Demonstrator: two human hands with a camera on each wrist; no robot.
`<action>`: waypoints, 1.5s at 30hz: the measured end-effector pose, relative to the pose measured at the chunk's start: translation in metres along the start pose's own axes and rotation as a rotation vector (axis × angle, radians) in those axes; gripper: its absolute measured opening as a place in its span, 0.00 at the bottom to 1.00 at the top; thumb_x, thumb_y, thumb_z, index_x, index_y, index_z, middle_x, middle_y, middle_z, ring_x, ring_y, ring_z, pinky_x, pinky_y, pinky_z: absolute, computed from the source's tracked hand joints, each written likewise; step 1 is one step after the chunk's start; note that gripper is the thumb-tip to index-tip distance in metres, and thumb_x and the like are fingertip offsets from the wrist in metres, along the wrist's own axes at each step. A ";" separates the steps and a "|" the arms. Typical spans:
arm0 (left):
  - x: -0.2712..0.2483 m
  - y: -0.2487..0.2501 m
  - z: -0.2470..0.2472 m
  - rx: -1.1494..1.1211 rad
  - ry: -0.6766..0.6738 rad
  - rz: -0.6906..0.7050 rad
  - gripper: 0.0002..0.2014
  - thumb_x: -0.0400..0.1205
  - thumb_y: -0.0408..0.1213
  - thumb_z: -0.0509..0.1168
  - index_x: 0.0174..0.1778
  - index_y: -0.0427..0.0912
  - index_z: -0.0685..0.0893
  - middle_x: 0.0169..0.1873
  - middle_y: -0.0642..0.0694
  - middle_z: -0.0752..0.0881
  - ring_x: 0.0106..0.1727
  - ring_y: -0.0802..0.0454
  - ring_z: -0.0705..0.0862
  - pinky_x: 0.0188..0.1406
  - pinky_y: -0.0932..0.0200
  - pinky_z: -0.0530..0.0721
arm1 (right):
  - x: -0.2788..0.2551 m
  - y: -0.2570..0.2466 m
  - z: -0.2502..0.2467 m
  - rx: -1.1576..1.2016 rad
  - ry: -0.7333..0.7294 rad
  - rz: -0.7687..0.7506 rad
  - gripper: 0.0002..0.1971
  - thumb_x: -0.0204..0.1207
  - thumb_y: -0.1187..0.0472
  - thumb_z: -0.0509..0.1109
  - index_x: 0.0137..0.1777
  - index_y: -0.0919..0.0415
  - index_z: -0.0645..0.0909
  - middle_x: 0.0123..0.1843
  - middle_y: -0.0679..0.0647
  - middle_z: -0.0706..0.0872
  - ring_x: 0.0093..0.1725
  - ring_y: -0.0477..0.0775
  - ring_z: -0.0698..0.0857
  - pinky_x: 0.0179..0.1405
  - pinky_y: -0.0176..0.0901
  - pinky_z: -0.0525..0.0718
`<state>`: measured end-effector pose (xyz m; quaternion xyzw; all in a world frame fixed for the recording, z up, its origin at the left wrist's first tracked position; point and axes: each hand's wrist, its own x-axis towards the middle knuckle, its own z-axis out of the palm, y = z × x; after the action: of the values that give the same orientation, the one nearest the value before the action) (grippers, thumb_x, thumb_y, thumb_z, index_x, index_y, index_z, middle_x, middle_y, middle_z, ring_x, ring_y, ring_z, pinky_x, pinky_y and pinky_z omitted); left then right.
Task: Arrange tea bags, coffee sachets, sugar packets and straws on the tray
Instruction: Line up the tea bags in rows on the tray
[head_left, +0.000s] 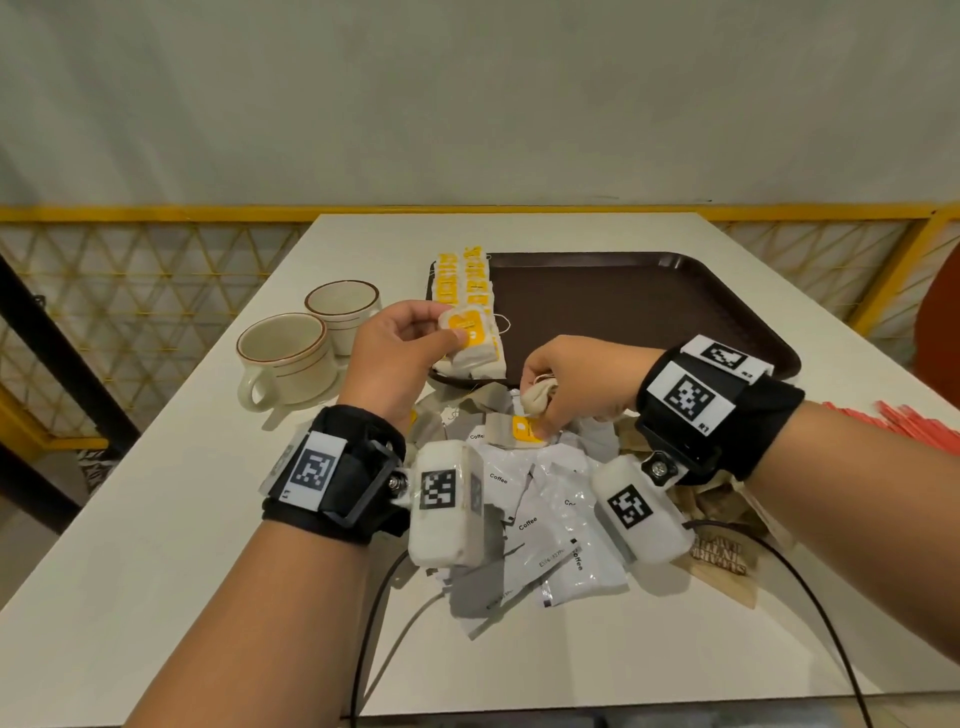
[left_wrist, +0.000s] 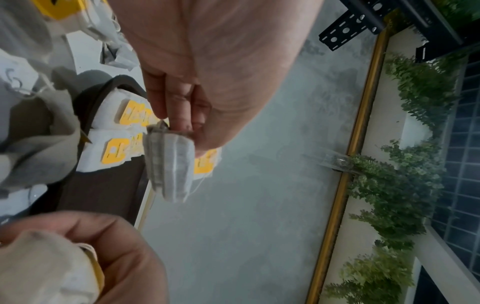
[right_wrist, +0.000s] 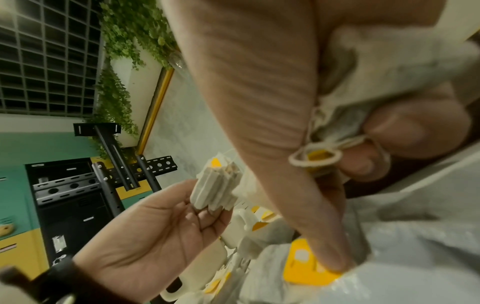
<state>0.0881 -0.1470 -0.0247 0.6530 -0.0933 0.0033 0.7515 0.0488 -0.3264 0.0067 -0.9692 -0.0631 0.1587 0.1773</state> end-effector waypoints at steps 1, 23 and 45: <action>0.000 0.000 0.000 0.003 0.000 0.001 0.10 0.75 0.22 0.71 0.45 0.42 0.84 0.44 0.40 0.87 0.46 0.47 0.86 0.48 0.58 0.85 | 0.000 0.000 0.001 0.008 -0.005 -0.002 0.16 0.69 0.58 0.80 0.56 0.58 0.83 0.41 0.50 0.84 0.31 0.43 0.78 0.15 0.23 0.70; 0.032 0.010 0.012 0.136 -0.034 0.009 0.08 0.75 0.26 0.72 0.43 0.43 0.84 0.37 0.45 0.86 0.35 0.54 0.84 0.37 0.63 0.81 | -0.010 0.019 -0.057 0.594 0.264 -0.094 0.09 0.74 0.69 0.73 0.52 0.59 0.84 0.26 0.57 0.74 0.21 0.50 0.68 0.18 0.35 0.64; 0.282 0.020 0.097 1.174 -0.459 0.002 0.07 0.77 0.28 0.69 0.50 0.36 0.87 0.40 0.38 0.89 0.37 0.46 0.89 0.44 0.50 0.90 | 0.184 0.078 -0.128 0.306 0.489 -0.039 0.06 0.68 0.68 0.76 0.42 0.59 0.83 0.43 0.65 0.87 0.36 0.60 0.82 0.35 0.55 0.84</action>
<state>0.3496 -0.2723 0.0486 0.9408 -0.2356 -0.0853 0.2285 0.2692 -0.4075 0.0398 -0.9393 -0.0122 -0.0756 0.3345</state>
